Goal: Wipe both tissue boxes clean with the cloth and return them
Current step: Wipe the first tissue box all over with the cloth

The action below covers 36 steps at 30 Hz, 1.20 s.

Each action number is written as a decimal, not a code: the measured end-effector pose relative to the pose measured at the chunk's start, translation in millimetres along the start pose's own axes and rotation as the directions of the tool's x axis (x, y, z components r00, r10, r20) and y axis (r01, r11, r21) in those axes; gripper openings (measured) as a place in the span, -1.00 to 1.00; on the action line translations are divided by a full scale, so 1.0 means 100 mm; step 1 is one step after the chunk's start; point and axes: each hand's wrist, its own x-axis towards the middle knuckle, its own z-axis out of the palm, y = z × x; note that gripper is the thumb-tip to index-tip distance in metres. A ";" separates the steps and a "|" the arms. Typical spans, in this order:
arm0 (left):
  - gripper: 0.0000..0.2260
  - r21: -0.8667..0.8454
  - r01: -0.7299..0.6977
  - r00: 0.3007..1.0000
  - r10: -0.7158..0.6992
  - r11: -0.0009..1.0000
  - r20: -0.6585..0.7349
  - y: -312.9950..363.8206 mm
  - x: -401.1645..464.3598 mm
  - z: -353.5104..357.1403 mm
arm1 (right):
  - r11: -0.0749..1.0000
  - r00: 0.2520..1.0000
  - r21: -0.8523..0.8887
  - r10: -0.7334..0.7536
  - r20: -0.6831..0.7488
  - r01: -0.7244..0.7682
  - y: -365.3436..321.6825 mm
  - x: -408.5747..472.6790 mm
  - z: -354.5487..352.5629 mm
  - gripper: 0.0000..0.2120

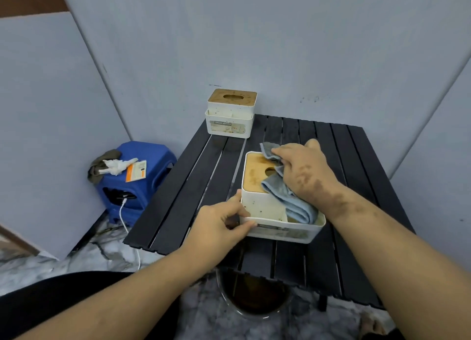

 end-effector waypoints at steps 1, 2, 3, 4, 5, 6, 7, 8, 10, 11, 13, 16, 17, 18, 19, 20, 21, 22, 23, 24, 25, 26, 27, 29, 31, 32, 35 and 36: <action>-0.84 -0.028 0.008 1.000 -0.008 1.000 -0.003 0.00 -0.01 0.01 | 1.000 1.000 -0.006 -0.028 -0.006 0.028 0.01 0.00 0.01 -0.64; -0.85 -0.054 0.010 1.000 -0.011 0.998 -0.012 0.00 -0.01 0.02 | 0.997 0.997 -0.006 -0.075 -0.018 0.075 0.02 -0.01 0.02 -0.62; -0.85 -0.084 0.008 1.000 -0.011 0.996 -0.027 0.01 -0.02 0.03 | 0.990 0.990 0.024 -0.136 -0.032 0.137 0.01 -0.02 0.03 -0.61; -0.86 -0.114 0.006 0.999 -0.011 0.994 -0.044 0.02 -0.03 0.05 | 0.975 0.978 0.083 -0.204 -0.033 0.206 0.00 -0.04 0.04 -0.62; -0.89 -0.144 0.001 0.998 -0.009 0.990 -0.055 0.04 -0.04 0.07 | 0.952 0.963 0.147 -0.267 -0.034 0.269 -0.02 -0.08 0.03 -0.63; -0.90 -0.163 0.000 0.998 -0.011 0.987 -0.065 0.06 -0.05 0.09 | 0.929 0.951 0.206 -0.308 -0.029 0.308 -0.01 -0.09 0.04 -0.64; -0.89 -0.173 0.008 0.997 -0.021 0.985 -0.072 0.07 -0.05 0.11 | 0.919 0.949 0.239 -0.314 -0.032 0.312 -0.01 -0.09 0.04 -0.65; -0.87 -0.170 0.021 0.996 -0.035 0.985 -0.080 0.08 -0.05 0.12 | 0.929 0.959 0.239 -0.279 -0.049 0.283 0.00 -0.09 0.04 -0.66; -0.85 -0.137 0.049 0.994 -0.062 0.989 -0.089 0.11 -0.05 0.14 | 0.987 0.986 0.076 -0.136 -0.095 0.143 0.01 -0.08 0.04 -0.71; -0.84 -0.116 0.056 0.993 -0.067 0.992 -0.092 0.12 -0.05 0.15 | 0.997 0.993 -0.050 -0.057 -0.101 0.052 -0.02 -0.10 0.04 -0.75; -0.83 -0.078 0.078 0.991 -0.086 0.994 -0.099 0.17 -0.05 0.15 | 0.988 0.994 -0.153 0.021 -0.106 -0.037 -0.12 -0.14 -0.01 -0.77; -0.82 -0.038 0.107 0.985 -0.111 0.994 -0.135 0.34 -0.18 0.11 | 0.975 0.975 -0.001 -0.221 -0.030 0.221 -0.27 -0.29 -0.11 -0.66; -0.79 -0.029 0.114 0.984 -0.117 0.993 -0.134 0.34 -0.16 0.11 | 0.953 0.955 0.058 -0.298 -0.006 0.297 -0.28 -0.31 -0.14 -0.62; -0.77 -0.014 0.124 0.984 -0.125 0.992 -0.127 0.35 -0.16 0.10 | 0.940 0.943 0.090 -0.332 0.017 0.329 -0.27 -0.31 -0.15 -0.60; -0.76 0.000 0.144 0.983 -0.143 0.990 -0.118 0.33 -0.13 0.10 | 0.945 0.946 0.087 -0.321 0.047 0.316 -0.24 -0.29 -0.14 -0.59; -0.75 0.008 0.161 0.981 -0.159 0.987 -0.107 0.32 -0.10 0.11 | 0.963 0.962 0.076 -0.265 0.066 0.260 -0.20 -0.26 -0.13 -0.59; -0.74 0.007 0.172 0.981 -0.171 0.985 -0.095 0.33 -0.09 0.12 | 0.982 0.979 0.041 -0.189 0.074 0.186 -0.17 -0.26 -0.13 -0.60; -0.73 0.010 0.182 0.979 -0.181 0.983 -0.089 0.36 -0.10 0.13 | 0.994 0.992 -0.005 -0.112 0.059 0.113 -0.14 -0.28 -0.14 -0.63; -0.73 0.015 0.187 0.979 -0.185 0.982 -0.088 0.39 -0.11 0.12 | 0.998 0.998 -0.045 -0.045 0.033 0.047 -0.13 -0.30 -0.15 -0.66; -0.74 0.021 0.191 0.978 -0.188 0.981 -0.087 0.41 -0.11 0.12 | 0.998 1.000 -0.067 0.001 0.004 0.000 -0.11 -0.32 -0.16 -0.68; -0.74 0.028 0.193 0.978 -0.190 0.981 -0.088 0.41 -0.11 0.11 | 0.997 0.999 -0.072 0.037 -0.015 -0.038 -0.10 -0.35 -0.18 -0.70; -0.75 0.034 0.192 0.978 -0.188 0.981 -0.089 0.41 -0.11 0.10 | 0.994 0.997 -0.083 0.067 -0.026 -0.069 -0.08 -0.40 -0.20 -0.71; -0.75 0.037 0.190 0.979 -0.186 0.981 -0.089 0.40 -0.12 0.10 | 0.990 0.995 -0.104 0.091 -0.033 -0.094 -0.05 -0.44 -0.21 -0.71; -0.77 0.040 0.185 0.980 -0.181 0.982 -0.082 0.37 -0.12 0.11 | 0.984 0.993 -0.135 0.112 -0.042 -0.117 0.03 -0.52 -0.23 -0.71; -0.81 0.026 0.176 0.982 -0.173 0.984 -0.075 0.33 -0.11 0.11 | 0.988 0.995 -0.124 0.088 -0.052 -0.094 0.11 -0.57 -0.21 -0.67; -0.82 0.004 0.175 0.982 -0.174 0.985 -0.071 0.31 -0.11 0.12 | 0.992 0.996 -0.107 0.064 -0.064 -0.071 0.13 -0.60 -0.18 -0.65; -0.78 -0.039 0.158 0.985 -0.161 0.987 -0.064 0.22 -0.11 0.14 | 0.999 0.992 -0.017 0.039 -0.121 -0.042 0.15 -0.65 -0.05 -0.59; -0.78 -0.044 0.151 0.986 -0.154 0.988 -0.067 0.20 -0.12 0.14 | 0.999 0.990 0.004 0.040 -0.138 -0.040 0.15 -0.64 -0.02 -0.59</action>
